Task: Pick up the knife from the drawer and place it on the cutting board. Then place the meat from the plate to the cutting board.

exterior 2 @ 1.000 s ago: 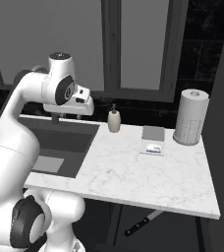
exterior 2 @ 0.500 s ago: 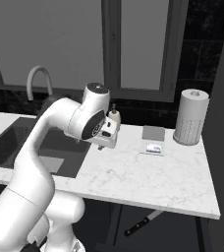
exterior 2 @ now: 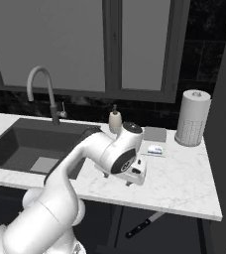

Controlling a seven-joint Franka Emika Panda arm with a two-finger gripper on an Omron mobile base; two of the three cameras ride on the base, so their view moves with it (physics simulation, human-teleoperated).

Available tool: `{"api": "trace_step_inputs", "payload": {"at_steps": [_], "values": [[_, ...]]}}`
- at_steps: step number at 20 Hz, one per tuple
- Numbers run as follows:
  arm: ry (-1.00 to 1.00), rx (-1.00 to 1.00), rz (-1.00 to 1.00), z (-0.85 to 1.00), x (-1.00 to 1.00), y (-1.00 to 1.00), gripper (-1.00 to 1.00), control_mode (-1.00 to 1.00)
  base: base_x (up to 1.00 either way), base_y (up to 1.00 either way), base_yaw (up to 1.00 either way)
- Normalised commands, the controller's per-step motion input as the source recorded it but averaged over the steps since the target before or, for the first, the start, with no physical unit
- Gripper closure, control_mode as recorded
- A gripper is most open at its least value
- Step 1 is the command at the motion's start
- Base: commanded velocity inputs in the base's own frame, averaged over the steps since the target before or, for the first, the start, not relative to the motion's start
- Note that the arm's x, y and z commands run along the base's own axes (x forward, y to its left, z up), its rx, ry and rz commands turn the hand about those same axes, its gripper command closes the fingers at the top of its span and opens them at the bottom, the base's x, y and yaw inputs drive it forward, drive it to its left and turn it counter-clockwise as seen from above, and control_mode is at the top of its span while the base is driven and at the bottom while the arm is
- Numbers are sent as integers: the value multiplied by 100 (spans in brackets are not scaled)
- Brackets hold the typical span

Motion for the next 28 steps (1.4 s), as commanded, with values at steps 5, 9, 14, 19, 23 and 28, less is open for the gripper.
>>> {"api": "trace_step_inputs", "payload": {"at_steps": [5,9,14,19,23,28], "values": [[9,1,-8,-76,-35,-84,-100,-100,0,0,0],[16,0,-6,-100,-3,-50,-100,-100,0,0,0],[3,2,-2,-83,-10,-32,-100,-100,0,0,0],[0,8,-4,-57,-34,-39,-100,-100,0,0,0],[0,6,0,-64,-5,-20,-100,-100,0,0,0],[0,8,0,-24,0,-27,-100,-100,0,0,0]]}}
